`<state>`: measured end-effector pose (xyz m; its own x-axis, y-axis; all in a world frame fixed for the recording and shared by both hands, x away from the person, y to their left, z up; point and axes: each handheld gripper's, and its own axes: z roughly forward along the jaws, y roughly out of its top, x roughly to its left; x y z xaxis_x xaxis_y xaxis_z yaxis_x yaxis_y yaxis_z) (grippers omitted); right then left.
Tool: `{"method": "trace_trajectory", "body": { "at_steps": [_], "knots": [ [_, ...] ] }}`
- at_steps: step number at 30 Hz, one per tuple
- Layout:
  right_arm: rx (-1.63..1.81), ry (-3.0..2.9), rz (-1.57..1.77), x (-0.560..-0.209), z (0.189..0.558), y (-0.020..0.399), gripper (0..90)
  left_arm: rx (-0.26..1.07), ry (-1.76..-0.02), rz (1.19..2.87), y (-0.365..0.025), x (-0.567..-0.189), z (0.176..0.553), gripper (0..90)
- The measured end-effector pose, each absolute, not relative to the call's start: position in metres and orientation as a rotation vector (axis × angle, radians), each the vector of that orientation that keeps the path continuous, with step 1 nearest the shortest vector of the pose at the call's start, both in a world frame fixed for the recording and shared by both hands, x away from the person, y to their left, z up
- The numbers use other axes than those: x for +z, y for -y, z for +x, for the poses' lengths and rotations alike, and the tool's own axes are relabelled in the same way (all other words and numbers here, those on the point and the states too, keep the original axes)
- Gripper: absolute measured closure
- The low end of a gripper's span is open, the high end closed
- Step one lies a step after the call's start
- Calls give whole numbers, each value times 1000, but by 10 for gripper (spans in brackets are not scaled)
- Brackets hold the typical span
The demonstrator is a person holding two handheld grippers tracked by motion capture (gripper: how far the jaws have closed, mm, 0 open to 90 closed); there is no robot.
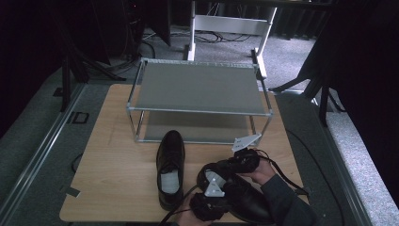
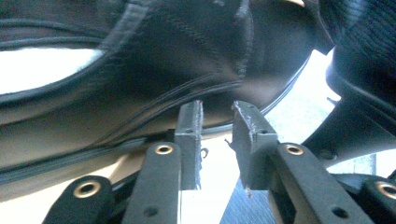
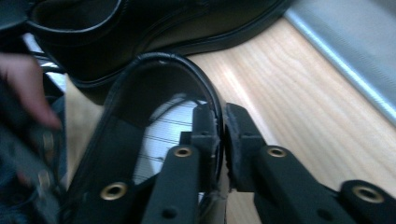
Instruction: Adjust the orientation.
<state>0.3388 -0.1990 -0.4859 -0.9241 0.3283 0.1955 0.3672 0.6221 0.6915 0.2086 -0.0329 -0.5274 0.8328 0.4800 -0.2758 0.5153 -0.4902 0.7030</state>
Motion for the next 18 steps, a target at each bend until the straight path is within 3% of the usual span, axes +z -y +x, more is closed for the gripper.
{"method": "trace_trajectory", "body": {
  "at_steps": [4, 9, 11, 18],
  "knots": [
    [-1299, 2722, -600, -475, 340, 205, 605, -56, -712, 2162, 43, -528, 215, 752],
    [-1330, 2771, -705, -466, 338, 220, 520, -8, -661, 2183, 58, -528, 219, 764],
    [-1363, 2769, -744, -464, 338, 228, 522, -2, -649, 2192, 64, -527, 222, 774],
    [-1468, 2764, -876, -460, 330, 264, 684, 58, -631, 2210, 84, -519, 223, 747]
  ]
}}
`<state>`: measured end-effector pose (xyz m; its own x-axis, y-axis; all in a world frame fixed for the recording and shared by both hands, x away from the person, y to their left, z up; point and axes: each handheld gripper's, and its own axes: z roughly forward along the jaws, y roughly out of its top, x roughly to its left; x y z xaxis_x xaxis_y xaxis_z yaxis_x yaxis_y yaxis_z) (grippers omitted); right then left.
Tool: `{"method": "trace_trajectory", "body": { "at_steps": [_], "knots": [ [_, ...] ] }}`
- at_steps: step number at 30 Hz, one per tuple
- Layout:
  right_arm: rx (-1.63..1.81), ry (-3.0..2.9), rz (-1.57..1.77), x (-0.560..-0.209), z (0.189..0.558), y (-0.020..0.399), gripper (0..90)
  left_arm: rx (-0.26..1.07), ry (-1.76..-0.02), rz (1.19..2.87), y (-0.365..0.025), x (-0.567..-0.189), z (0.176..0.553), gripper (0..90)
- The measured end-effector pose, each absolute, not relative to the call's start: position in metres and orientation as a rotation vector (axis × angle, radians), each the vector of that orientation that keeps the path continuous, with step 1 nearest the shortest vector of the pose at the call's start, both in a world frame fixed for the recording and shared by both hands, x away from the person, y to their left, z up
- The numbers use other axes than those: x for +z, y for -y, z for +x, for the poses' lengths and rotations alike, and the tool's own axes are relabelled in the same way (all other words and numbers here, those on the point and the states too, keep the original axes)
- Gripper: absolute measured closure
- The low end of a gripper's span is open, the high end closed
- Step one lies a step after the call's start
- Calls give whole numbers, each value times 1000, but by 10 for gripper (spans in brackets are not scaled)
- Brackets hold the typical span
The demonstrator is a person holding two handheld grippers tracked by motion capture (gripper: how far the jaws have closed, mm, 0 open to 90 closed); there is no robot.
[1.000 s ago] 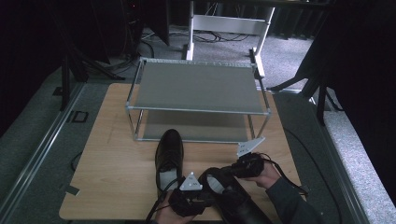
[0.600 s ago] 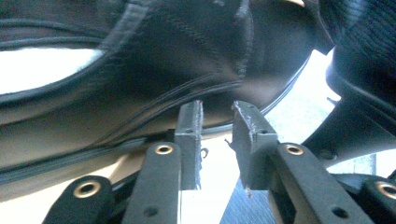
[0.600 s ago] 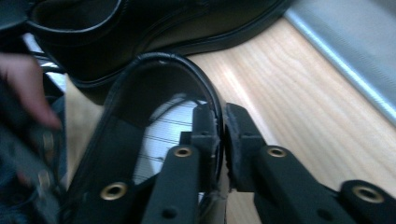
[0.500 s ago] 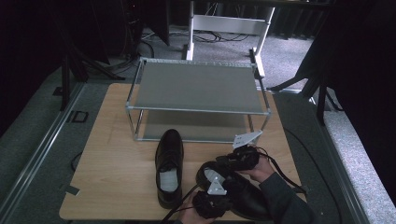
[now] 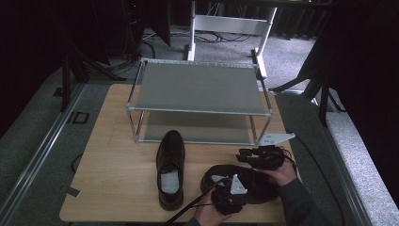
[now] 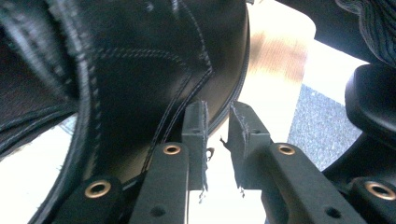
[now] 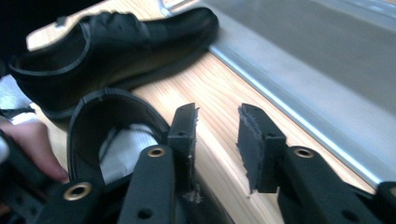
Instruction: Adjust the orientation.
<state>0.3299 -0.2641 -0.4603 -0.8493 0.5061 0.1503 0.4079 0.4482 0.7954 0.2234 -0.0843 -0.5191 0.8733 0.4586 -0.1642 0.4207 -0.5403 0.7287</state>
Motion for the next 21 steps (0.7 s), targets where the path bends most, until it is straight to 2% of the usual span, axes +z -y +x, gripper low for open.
{"method": "trace_trajectory", "body": {
  "at_steps": [4, 11, 21],
  "knots": [
    [1352, -2555, 856, -465, 320, 284, 732, 59, -608, 2202, 71, -510, 217, 682],
    [1321, -2569, 867, -479, 296, 309, 866, 190, -640, 2111, 29, -478, 217, 671],
    [1286, -2644, 798, -495, 260, 317, 895, 345, -809, 1994, -16, -462, 236, 675]
  ]
}}
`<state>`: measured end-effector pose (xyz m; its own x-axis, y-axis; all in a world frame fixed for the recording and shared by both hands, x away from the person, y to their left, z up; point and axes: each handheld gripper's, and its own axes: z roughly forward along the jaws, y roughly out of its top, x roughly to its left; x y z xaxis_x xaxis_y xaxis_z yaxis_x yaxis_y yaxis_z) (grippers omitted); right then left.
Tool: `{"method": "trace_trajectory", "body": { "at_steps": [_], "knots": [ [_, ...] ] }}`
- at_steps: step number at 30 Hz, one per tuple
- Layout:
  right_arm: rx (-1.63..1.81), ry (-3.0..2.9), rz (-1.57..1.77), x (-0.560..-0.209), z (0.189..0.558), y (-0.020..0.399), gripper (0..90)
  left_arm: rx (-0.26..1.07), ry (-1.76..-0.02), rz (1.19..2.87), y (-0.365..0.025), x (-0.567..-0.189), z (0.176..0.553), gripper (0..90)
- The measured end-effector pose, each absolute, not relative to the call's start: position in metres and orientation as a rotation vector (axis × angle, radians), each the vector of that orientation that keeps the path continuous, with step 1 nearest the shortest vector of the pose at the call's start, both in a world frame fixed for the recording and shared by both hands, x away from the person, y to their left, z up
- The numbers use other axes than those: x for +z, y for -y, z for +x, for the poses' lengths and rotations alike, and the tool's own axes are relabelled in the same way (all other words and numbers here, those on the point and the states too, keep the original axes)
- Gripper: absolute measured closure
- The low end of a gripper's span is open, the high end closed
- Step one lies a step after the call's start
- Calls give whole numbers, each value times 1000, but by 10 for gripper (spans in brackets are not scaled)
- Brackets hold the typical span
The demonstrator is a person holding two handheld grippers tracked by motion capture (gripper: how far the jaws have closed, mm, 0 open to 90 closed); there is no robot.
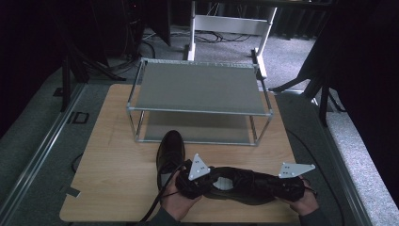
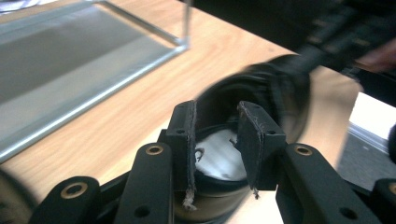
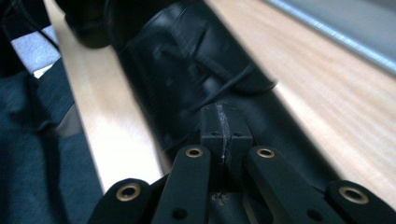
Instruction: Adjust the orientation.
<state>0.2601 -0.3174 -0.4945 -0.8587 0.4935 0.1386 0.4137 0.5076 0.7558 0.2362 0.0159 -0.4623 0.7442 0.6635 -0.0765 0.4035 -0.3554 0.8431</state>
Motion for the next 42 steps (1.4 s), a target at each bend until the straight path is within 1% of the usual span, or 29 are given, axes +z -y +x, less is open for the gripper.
{"method": "trace_trajectory", "body": {
  "at_steps": [2, 4, 8, 13, 16, 23, 27, 31, 35, 39, 42],
  "knots": [
    [1276, -2661, 785, -499, 253, 318, 896, 335, -849, 1984, -18, -462, 241, 694],
    [1268, -2687, 767, -504, 247, 318, 896, 362, -864, 2005, -16, -461, 243, 709],
    [1250, -2729, 754, -512, 239, 318, 897, 360, -899, 2042, -9, -463, 247, 728],
    [1213, -2813, 712, -525, 230, 313, 897, 318, -942, 2107, -3, -465, 253, 752],
    [1125, -2812, 734, -531, 232, 310, 897, 313, -954, 2135, -1, -466, 254, 757],
    [1122, -2796, 761, -532, 237, 314, 899, 260, -958, 2137, -5, -466, 248, 771],
    [1121, -2745, 836, -530, 248, 323, 899, 189, -930, 2141, -8, -465, 238, 760],
    [1114, -2672, 923, -530, 265, 325, 899, 27, -853, 2115, -13, -467, 230, 735],
    [1118, -2620, 990, -531, 285, 316, 899, -68, -782, 2105, -13, -469, 227, 734],
    [1067, -2573, 1023, -530, 304, 302, 899, -55, -764, 2089, -18, -464, 224, 715],
    [1064, -2558, 1052, -530, 316, 292, 899, 0, -782, 2039, -35, -453, 223, 702]
  ]
}}
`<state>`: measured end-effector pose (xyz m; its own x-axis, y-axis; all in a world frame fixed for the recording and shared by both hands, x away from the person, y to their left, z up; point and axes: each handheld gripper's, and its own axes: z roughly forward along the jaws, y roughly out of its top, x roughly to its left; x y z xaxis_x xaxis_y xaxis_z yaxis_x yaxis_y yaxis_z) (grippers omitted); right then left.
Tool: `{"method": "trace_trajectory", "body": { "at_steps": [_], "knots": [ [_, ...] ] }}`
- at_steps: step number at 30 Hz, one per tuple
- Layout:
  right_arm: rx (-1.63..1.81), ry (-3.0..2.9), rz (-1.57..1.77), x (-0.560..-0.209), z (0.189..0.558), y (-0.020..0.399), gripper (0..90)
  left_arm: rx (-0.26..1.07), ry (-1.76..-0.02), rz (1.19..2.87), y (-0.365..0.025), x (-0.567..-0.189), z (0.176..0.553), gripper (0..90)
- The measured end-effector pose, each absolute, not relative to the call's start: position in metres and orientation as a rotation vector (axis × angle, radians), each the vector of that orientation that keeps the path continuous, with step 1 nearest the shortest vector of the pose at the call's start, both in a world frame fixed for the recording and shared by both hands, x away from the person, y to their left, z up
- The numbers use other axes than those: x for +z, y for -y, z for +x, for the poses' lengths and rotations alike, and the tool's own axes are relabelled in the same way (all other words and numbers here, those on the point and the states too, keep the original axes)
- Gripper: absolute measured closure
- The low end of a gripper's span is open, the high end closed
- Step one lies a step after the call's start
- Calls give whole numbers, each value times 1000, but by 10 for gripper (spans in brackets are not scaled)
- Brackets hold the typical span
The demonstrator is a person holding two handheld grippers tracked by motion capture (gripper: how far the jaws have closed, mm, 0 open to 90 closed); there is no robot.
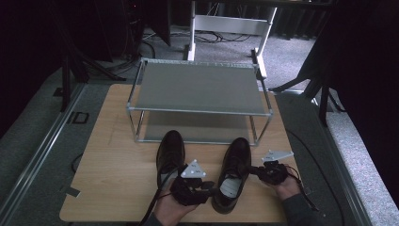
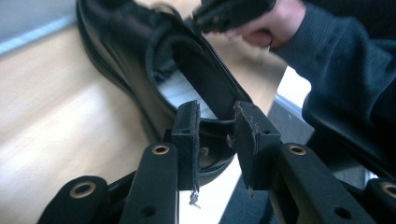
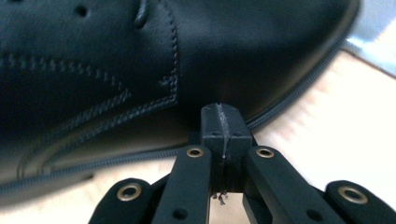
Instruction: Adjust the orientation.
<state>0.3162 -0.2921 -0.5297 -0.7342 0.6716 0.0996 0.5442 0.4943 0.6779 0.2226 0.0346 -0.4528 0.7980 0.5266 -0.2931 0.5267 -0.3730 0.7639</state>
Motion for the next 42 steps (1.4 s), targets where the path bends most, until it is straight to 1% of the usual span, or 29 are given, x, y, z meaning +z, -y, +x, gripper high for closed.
{"method": "trace_trajectory", "body": {
  "at_steps": [2, 9, 12, 15, 18, 21, 23, 27, 29, 32, 35, 38, 42],
  "knots": [
    [1075, -2556, 1060, -530, 322, 288, 899, 55, -804, 1995, -50, -446, 224, 692],
    [1105, -2560, 1089, -531, 344, 269, 899, 287, -1004, 1881, -110, -434, 236, 681],
    [1099, -2565, 1083, -531, 347, 266, 899, 375, -1082, 1854, -132, -438, 241, 681],
    [1102, -2566, 1085, -531, 347, 267, 898, 438, -1157, 1875, -153, -454, 251, 682],
    [1105, -2566, 1088, -531, 346, 267, 898, 442, -1229, 1898, -166, -476, 260, 685],
    [1105, -2565, 1092, -531, 346, 267, 898, 406, -1285, 1922, -177, -503, 268, 696],
    [1105, -2567, 1093, -531, 346, 267, 898, 386, -1288, 1945, -179, -514, 270, 698],
    [1105, -2570, 1098, -531, 346, 268, 898, 293, -1275, 1961, -180, -533, 270, 696],
    [1106, -2570, 1098, -531, 346, 268, 898, 286, -1277, 1951, -181, -535, 269, 704],
    [1121, -2569, 1106, -532, 346, 269, 898, 235, -1281, 1910, -182, -538, 269, 724],
    [1129, -2567, 1115, -533, 345, 269, 899, 239, -1276, 1907, -178, -538, 268, 787],
    [1134, -2566, 1122, -533, 345, 269, 899, 197, -1243, 1928, -168, -540, 268, 788],
    [1139, -2568, 1127, -533, 344, 270, 899, 183, -1205, 1953, -152, -540, 269, 780]
  ]
}}
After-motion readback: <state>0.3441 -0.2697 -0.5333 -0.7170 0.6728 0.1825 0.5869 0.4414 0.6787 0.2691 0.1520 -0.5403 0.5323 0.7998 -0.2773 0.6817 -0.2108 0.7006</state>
